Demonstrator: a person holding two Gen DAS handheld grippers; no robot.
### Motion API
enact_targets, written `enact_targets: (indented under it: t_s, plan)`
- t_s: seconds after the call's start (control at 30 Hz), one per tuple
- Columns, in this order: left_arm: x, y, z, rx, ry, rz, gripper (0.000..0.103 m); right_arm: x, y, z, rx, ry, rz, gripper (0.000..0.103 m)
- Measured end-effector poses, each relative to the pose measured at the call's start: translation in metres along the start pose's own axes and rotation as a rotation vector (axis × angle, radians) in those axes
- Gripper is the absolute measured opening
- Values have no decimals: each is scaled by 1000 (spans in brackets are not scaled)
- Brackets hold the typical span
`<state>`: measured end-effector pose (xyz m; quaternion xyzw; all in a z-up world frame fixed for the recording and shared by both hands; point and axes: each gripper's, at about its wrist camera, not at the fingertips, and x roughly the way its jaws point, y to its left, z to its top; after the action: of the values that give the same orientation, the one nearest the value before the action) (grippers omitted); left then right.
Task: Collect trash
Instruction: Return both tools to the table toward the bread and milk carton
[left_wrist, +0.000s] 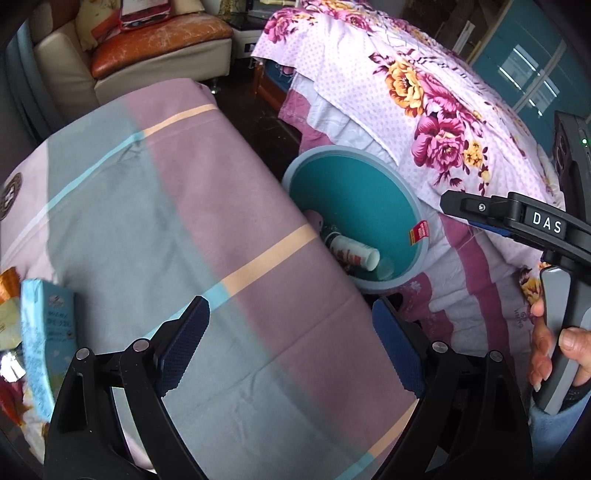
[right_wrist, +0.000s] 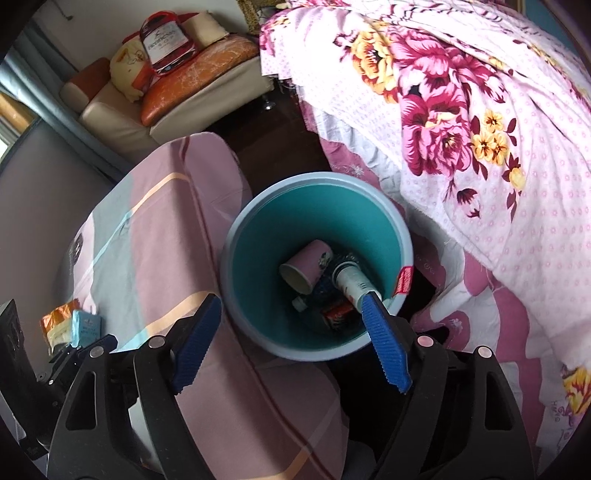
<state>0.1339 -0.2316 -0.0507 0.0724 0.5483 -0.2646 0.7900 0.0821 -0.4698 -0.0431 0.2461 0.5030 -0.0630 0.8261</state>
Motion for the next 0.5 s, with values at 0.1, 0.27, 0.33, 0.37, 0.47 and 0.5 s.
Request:
enact_targets:
  t_s: [0.1,0.27,0.33,0.37,0.47,0.5]
  plan:
    - [-20,16,-16,-15,-16,11,90,-6,16,-11,-31,10,12,75]
    - [-52,48,-46,-61,-45,45,90,-12,50,-34,-112,38,34,75]
    - [-64,61,-59,-80,-54,59,90,-14,68,-46,-154,55,48,75]
    - [-70,68,-66,-89,-60,66,90,-14,73,-50,-164,59,52,75]
    - [-88,83,-89,-108,-76,85,90,-14,95,-67,-212,84,74,75]
    - [-93,86,-96,-110,-79,91,90,-14,104,-74,-231,100,85,75]
